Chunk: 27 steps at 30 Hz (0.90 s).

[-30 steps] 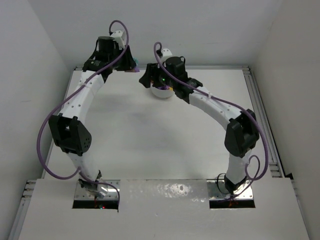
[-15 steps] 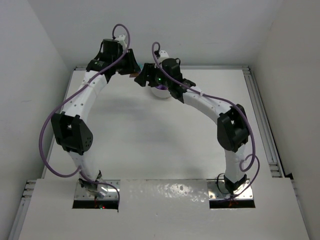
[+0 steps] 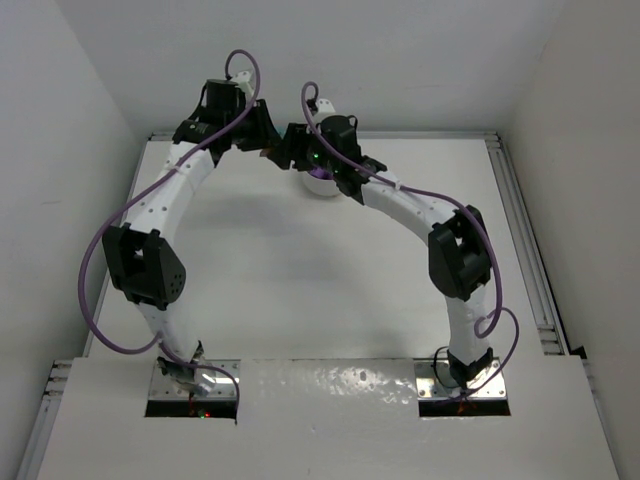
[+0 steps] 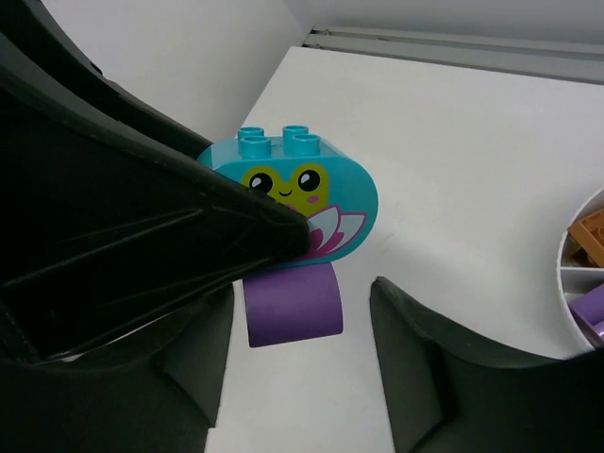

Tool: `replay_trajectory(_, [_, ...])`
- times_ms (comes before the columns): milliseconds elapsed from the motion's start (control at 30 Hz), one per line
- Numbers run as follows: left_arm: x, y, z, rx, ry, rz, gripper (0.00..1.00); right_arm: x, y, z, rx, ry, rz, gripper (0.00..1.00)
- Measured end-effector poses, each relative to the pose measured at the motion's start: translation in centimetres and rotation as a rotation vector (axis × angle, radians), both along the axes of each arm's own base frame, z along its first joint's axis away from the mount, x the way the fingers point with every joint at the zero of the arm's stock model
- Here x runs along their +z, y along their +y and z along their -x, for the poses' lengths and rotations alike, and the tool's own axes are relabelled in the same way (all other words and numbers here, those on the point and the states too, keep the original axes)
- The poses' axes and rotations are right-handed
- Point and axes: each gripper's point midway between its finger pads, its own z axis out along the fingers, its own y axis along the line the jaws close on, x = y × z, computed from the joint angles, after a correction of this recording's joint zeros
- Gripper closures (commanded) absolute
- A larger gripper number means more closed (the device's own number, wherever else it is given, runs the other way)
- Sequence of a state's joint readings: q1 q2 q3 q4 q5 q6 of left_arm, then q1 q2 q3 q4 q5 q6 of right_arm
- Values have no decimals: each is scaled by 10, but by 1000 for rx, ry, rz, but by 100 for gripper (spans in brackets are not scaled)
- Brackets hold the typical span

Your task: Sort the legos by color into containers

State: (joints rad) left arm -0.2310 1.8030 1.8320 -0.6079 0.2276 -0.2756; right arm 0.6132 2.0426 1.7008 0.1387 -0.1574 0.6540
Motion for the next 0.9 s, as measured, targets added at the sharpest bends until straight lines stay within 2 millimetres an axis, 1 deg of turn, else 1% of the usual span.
replay_trajectory(33, [0, 0, 0, 0, 1, 2, 100, 1, 0, 0, -1, -3, -3, 51])
replay_trajectory(67, [0, -1, 0, 0, 1, 4, 100, 2, 0, -1, -1, -5, -7, 61])
replay_trajectory(133, [1, -2, -1, -1, -5, 9, 100, 5, 1, -1, -3, -10, -15, 70])
replay_trajectory(167, [2, -2, -1, -5, -6, 13, 100, 5, 1, -1, -4, -5, -20, 76])
replay_trajectory(233, [4, -2, -2, -8, -12, 18, 100, 6, 2, -2, -5, -4, -28, 81])
replay_trajectory(267, [3, -3, -2, -8, -13, 17, 100, 6, 2, -2, -5, -2, -30, 86])
replay_trajectory(300, [3, -3, -2, -8, -13, 18, 100, 7, 2, -2, -5, -3, -31, 95])
replay_trajectory(333, [3, -3, -2, -9, -12, 19, 100, 7, 2, -2, -7, -4, -31, 100])
replay_trajectory(400, [1, -3, -2, -9, -10, 22, 100, 6, 1, -2, -7, -2, -28, 100])
replay_trajectory(533, [-4, -3, -1, -13, -1, 12, 100, -3, -1, 0, -1, -4, -5, 100])
replay_trajectory(633, [-8, -3, -3, -40, 5, -13, 100, -11, -7, 6, 12, -18, 48, 100])
replay_trajectory(667, [-6, -3, -9, -48, -9, -27, 100, -17, -13, 11, 13, -13, 89, 100])
replay_trajectory(733, [3, -5, -23, -74, -52, -49, 100, -37, -31, 29, 21, 19, 181, 100])
replay_trajectory(767, [10, -5, -32, -86, -79, -59, 100, -42, -34, 33, 26, 28, 199, 100])
replay_trajectory(800, [17, -5, -41, -98, -110, -65, 100, -54, -48, 47, 29, 47, 258, 100])
replay_trajectory(867, [25, -7, -51, -128, -147, -66, 100, -66, -63, 61, 30, 65, 314, 100])
replay_trajectory(900, [26, -9, -53, -147, -156, -63, 100, -68, -71, 69, 30, 70, 340, 100])
